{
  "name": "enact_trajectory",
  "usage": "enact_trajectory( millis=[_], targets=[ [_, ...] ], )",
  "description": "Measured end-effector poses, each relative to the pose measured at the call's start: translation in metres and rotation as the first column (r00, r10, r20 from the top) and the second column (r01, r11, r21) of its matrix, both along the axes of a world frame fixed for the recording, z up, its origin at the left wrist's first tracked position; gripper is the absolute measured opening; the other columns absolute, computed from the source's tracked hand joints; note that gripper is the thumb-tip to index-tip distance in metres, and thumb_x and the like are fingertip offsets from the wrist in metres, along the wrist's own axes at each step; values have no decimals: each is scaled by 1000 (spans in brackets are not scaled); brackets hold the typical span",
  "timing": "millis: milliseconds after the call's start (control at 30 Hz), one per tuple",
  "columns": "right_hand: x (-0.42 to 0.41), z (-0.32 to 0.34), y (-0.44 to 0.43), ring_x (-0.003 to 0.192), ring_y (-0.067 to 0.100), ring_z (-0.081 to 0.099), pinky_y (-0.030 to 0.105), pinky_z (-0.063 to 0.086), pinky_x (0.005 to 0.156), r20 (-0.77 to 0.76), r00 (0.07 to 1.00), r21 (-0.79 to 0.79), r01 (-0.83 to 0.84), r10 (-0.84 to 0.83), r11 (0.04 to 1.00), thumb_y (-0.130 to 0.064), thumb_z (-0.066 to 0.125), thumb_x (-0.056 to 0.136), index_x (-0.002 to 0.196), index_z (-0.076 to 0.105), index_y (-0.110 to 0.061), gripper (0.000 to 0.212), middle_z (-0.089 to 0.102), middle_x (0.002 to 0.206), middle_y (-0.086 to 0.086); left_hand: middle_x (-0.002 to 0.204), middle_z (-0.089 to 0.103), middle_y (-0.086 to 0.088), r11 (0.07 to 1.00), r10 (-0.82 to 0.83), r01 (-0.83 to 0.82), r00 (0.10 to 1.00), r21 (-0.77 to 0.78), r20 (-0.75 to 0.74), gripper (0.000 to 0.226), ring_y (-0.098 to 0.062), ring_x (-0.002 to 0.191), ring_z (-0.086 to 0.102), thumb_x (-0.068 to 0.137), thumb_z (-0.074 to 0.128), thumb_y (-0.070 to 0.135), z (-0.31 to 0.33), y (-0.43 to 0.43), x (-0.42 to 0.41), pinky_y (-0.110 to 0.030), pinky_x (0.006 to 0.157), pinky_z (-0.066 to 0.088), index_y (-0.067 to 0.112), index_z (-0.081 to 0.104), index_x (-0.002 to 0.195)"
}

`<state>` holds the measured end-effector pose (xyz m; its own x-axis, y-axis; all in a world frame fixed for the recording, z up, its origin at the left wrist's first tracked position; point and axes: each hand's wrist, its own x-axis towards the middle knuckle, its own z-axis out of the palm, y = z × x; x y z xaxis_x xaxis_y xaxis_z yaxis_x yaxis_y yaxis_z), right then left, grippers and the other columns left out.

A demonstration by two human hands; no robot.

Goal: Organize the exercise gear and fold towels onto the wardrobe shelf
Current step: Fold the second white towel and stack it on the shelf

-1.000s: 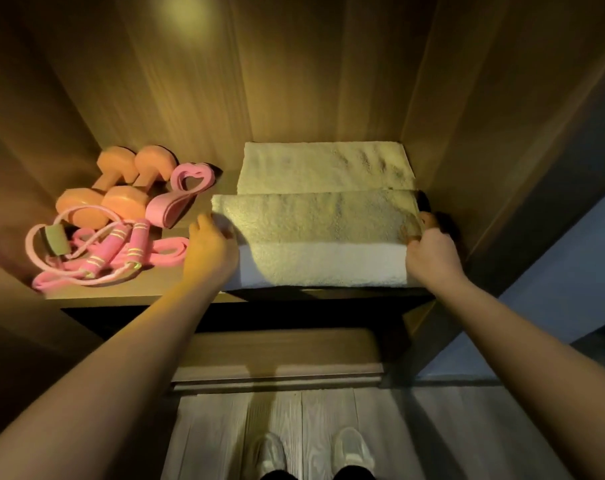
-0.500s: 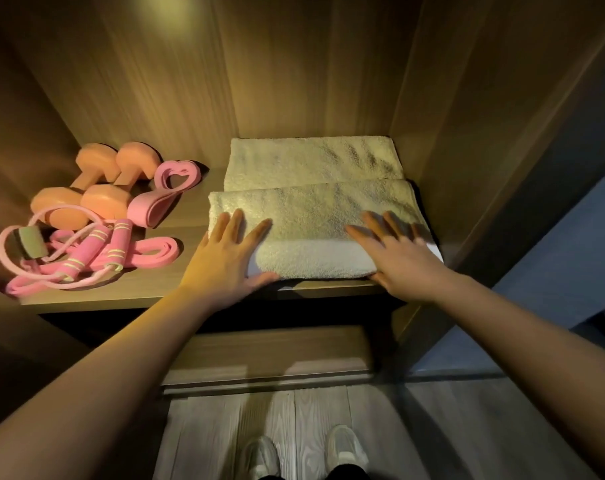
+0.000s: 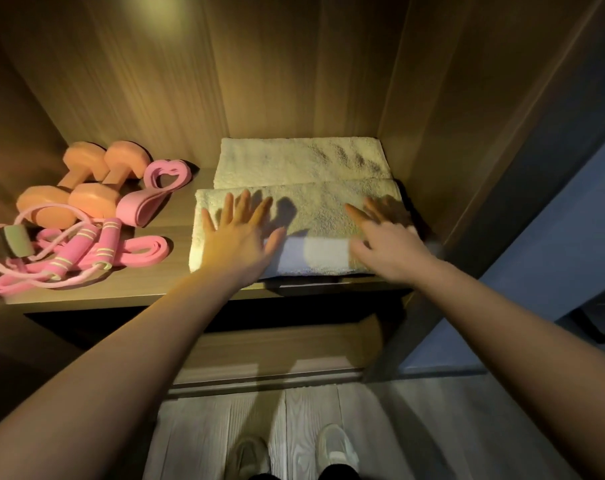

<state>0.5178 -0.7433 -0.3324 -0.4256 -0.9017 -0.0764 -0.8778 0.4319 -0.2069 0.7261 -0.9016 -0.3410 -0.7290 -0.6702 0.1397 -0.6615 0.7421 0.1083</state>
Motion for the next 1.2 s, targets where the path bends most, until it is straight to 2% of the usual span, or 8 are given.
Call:
enact_trajectory(
  millis=[100,200,400,600,767,967,1100,1200],
  targets=[
    [1,0,-43,147,18,-22,58,-8,117,115,993,37,8,-12,999,-58,18,99,151,0,-49,55,-19,161,-15,164,0,-6,1000,7,-8,997,16,82,64,-31,150,-2,94,7,64,-2,3,-24,-60,113,6,40,7,152],
    [-5,-20,-60,142,19,-34,61,-19,111,88,994,77,56,-63,995,-65,7,95,146,-14,-54,56,-31,154,-22,164,-9,-3,998,-33,27,993,57,111,69,-28,150,-8,90,2,73,-6,-10,-22,-58,116,2,45,1,153],
    [-9,-33,-53,142,17,-33,57,-20,110,58,988,42,142,-144,989,-78,-1,83,142,-19,-57,66,-34,152,-22,161,-20,-3,993,-11,-3,993,122,115,83,-29,148,-17,79,-4,85,-5,-21,-22,-62,115,-8,44,-4,152],
    [-15,-18,-28,148,28,-19,45,-7,121,92,924,177,352,-372,919,-60,12,98,155,-10,-26,70,-20,161,4,160,-18,-18,973,185,-212,951,87,248,80,-40,147,-14,87,-1,75,2,-30,-22,-66,114,-4,32,-12,154],
    [1,-26,-41,146,20,-24,46,-18,117,35,986,19,162,-163,987,-60,13,98,151,-8,-45,59,-21,160,-12,159,-16,-22,985,141,-156,974,72,175,77,-43,147,-13,89,1,71,-3,-32,-22,-63,115,-5,30,-11,154],
    [5,8,-33,145,27,-27,53,-15,116,37,992,250,106,-119,962,-59,11,99,150,-15,-42,60,-28,159,-5,159,-26,-13,964,132,-201,929,172,345,74,-35,146,-22,95,10,66,35,-13,-11,-61,115,-10,30,-21,152],
    [39,59,7,149,31,7,56,2,116,6,1000,235,17,-19,972,-56,19,100,155,2,-36,61,1,164,5,162,-17,-9,979,2,-81,923,189,385,69,-29,148,-17,99,17,59,85,32,6,-61,116,-7,28,-9,155],
    [70,99,53,150,29,-7,59,-7,116,24,1000,295,-6,-1,955,-55,19,101,155,1,-35,61,-5,164,2,163,-10,-7,977,-99,4,895,214,436,67,-29,149,-13,99,16,59,132,77,26,-61,117,-3,28,-1,156]
  ],
)
